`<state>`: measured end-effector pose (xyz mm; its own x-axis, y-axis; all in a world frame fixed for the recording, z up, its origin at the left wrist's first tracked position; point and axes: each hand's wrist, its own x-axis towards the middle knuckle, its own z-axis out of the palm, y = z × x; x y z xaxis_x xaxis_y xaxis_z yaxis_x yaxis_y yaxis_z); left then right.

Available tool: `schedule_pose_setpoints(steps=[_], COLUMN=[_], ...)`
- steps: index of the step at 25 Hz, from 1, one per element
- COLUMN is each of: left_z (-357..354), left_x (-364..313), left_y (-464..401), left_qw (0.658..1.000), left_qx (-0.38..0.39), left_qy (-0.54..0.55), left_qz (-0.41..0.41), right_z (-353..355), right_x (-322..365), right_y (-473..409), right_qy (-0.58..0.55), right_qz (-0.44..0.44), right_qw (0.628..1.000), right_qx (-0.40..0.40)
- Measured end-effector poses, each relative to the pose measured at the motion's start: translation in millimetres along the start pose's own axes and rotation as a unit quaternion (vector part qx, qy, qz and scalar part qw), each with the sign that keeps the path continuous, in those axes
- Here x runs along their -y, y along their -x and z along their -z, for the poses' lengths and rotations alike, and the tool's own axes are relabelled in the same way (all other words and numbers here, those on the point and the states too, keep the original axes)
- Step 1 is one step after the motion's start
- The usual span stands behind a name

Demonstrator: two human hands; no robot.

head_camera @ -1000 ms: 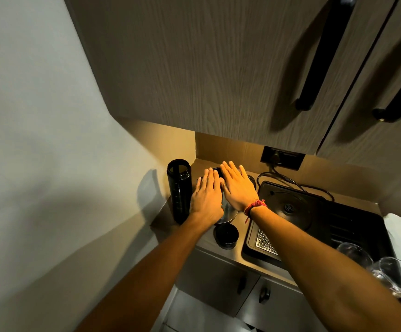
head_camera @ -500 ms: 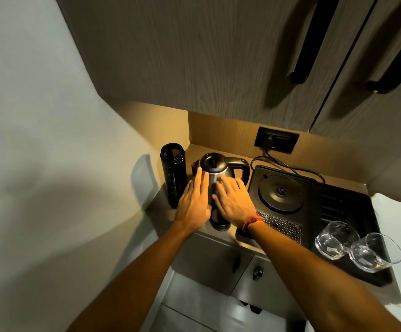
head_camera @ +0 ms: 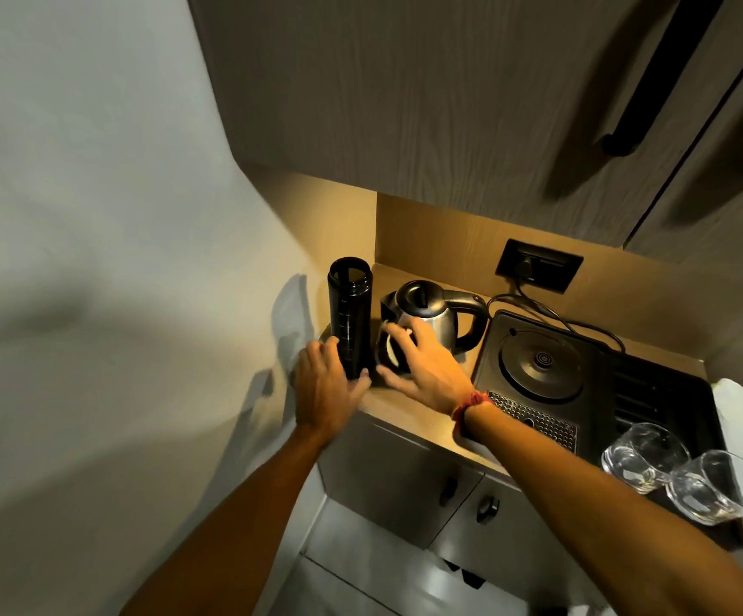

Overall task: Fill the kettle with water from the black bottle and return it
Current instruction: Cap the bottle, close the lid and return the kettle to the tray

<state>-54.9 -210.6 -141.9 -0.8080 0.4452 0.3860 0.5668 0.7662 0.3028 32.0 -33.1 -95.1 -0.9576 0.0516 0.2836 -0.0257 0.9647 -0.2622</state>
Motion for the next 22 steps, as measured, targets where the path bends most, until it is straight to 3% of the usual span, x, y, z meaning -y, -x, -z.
schedule_pose_setpoints(steps=[3,8,11,22], left_z=[19.8,39.3,40.7,38.9], left_x=[1.3,-15.5,-22.4,-21.8], left_y=[-34.4,-83.9,-91.7,-89.9], left_qw=[0.992,0.976,0.955,0.935], left_qx=[-0.062,0.005,0.020,0.011], left_qy=[0.079,0.201,0.284,0.328], left_qz=[0.069,0.083,0.081,0.136], right_z=[50.6,73.3,64.5,68.6], right_x=[23.6,38.7,42.6,54.8], right_y=[-77.4,-129.8,-132.2,-147.4], right_qy=[-0.052,0.029,0.052,0.139], right_qz=[0.027,0.056,0.051,0.027], right_qw=[0.993,0.998,0.997,0.989], right_qx=[-0.107,0.006,0.001,0.045])
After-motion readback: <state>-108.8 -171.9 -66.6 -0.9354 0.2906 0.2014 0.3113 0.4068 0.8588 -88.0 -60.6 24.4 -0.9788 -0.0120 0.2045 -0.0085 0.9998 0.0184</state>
